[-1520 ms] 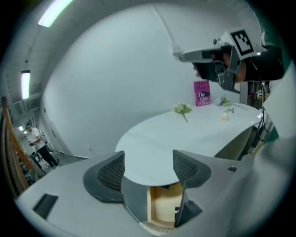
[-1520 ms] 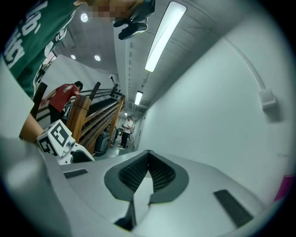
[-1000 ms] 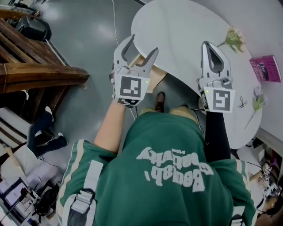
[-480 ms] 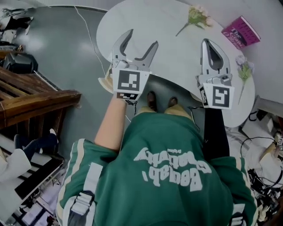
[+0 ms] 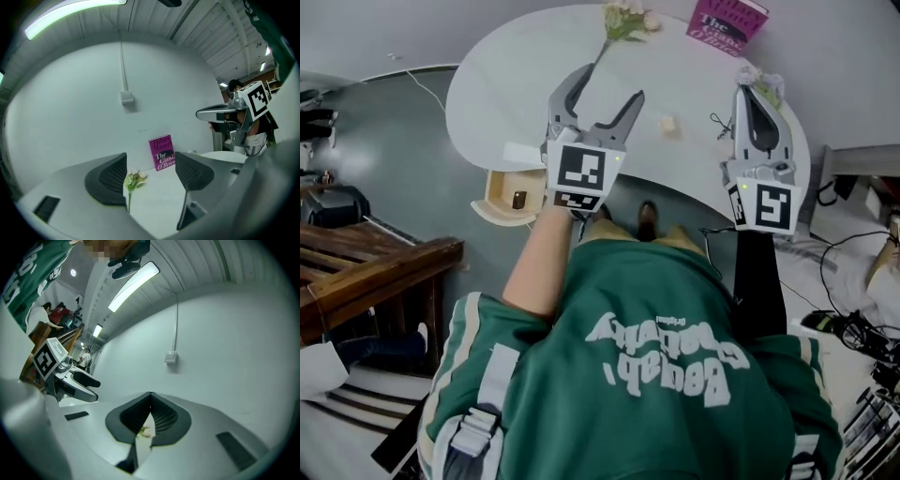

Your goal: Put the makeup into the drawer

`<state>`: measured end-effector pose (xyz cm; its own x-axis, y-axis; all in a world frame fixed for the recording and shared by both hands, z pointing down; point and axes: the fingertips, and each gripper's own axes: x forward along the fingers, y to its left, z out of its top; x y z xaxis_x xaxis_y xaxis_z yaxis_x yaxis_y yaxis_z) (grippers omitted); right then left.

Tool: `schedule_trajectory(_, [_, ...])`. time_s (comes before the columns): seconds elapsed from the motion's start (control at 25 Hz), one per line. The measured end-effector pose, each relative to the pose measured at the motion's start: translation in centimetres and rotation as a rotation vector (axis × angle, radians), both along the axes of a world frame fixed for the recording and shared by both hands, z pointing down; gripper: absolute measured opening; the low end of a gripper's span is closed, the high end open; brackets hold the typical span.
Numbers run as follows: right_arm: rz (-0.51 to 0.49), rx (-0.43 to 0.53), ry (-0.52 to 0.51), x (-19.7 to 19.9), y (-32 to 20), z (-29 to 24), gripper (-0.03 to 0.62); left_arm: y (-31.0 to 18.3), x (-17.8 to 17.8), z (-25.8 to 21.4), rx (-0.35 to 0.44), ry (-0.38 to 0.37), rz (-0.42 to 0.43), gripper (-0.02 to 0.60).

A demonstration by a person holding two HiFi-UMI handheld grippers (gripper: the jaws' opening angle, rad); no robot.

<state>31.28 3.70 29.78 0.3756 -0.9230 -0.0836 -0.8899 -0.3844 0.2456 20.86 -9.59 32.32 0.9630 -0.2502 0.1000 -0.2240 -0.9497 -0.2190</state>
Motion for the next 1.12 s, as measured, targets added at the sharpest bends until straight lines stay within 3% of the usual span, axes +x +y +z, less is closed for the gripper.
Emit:
schedule_trajectory(0.32, [0.064,0.015,-0.014,3.6,6.0,0.9,0.009,5.1,4.5,2.5,-0.027,-0.037,0.060,0.350])
schedule_trajectory(0.48, [0.067,0.036,-0.027,4.2,7.1,1.0,0.009,6.1,5.9,5.7,-0.103,-0.077,0.073,0.350])
schedule_trajectory(0.72, [0.080,0.029,-0.047,5.1,8.4,1.6,0.009,7.5,8.2,15.5,-0.273,-0.258,0.105,0.350])
schedule_trajectory(0.92, [0.096,-0.037,-0.034,6.1,10.1,3.2,0.009,7.8,9.2,22.7,-0.345,-0.423,0.067,0.350])
schedule_trajectory(1.12, [0.117,0.003,-0.044,6.4,10.4,2.4,0.009,7.6,9.4,26.8,-0.412,-0.502,0.013,0.350])
